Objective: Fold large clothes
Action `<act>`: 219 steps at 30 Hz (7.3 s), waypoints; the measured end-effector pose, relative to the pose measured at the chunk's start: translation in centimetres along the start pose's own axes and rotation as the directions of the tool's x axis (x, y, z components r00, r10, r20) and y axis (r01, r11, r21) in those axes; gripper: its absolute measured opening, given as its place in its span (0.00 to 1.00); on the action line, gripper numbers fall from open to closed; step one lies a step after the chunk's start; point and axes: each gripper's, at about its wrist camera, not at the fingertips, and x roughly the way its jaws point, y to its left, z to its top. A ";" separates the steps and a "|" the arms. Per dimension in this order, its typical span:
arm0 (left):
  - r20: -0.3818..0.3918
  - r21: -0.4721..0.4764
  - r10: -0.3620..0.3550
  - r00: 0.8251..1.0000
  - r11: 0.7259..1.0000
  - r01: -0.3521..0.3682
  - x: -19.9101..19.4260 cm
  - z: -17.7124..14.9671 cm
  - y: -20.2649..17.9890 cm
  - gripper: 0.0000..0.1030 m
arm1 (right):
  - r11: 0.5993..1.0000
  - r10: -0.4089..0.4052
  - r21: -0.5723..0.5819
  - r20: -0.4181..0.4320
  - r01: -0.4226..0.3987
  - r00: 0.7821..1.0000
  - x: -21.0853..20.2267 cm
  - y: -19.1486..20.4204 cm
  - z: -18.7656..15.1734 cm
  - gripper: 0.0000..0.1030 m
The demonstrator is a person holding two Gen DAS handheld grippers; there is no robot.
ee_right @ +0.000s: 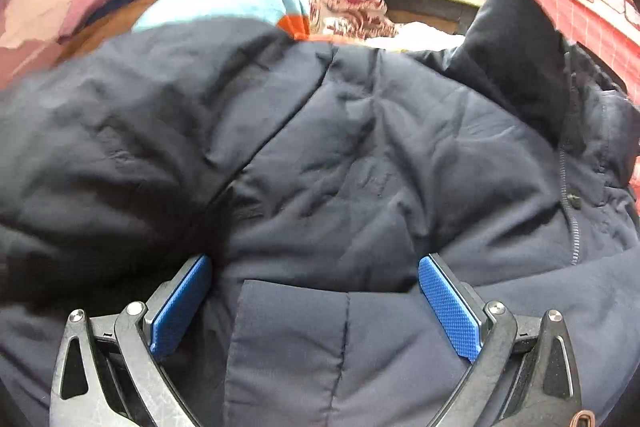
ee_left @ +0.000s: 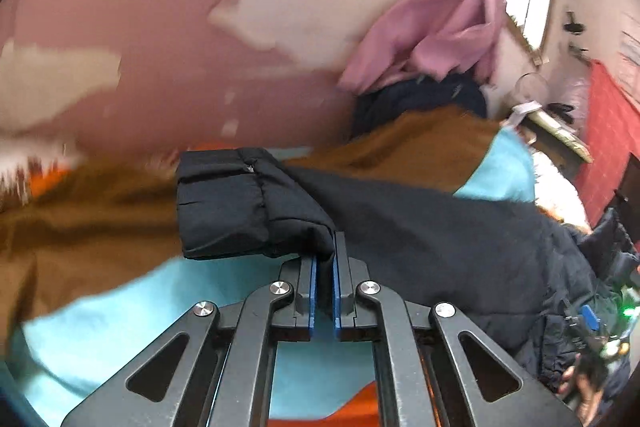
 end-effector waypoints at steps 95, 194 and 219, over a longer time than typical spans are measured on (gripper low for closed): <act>-0.418 0.370 -0.540 0.730 0.633 0.680 -0.1 -11.4 -33.6 0.51 | 0.883 -0.255 0.346 -0.215 0.318 0.943 -18.5 -29.8 -0.9 0.40; -0.620 0.327 -0.233 0.749 0.792 0.516 17.0 6.7 -51.7 0.37 | 0.752 0.065 0.655 -0.187 0.075 0.980 -3.5 -37.1 11.7 0.54; -0.405 0.250 -0.507 0.761 0.739 0.625 7.3 0.6 -39.9 0.03 | 0.901 0.011 0.434 0.010 -0.014 1.000 -15.9 -29.0 4.7 0.07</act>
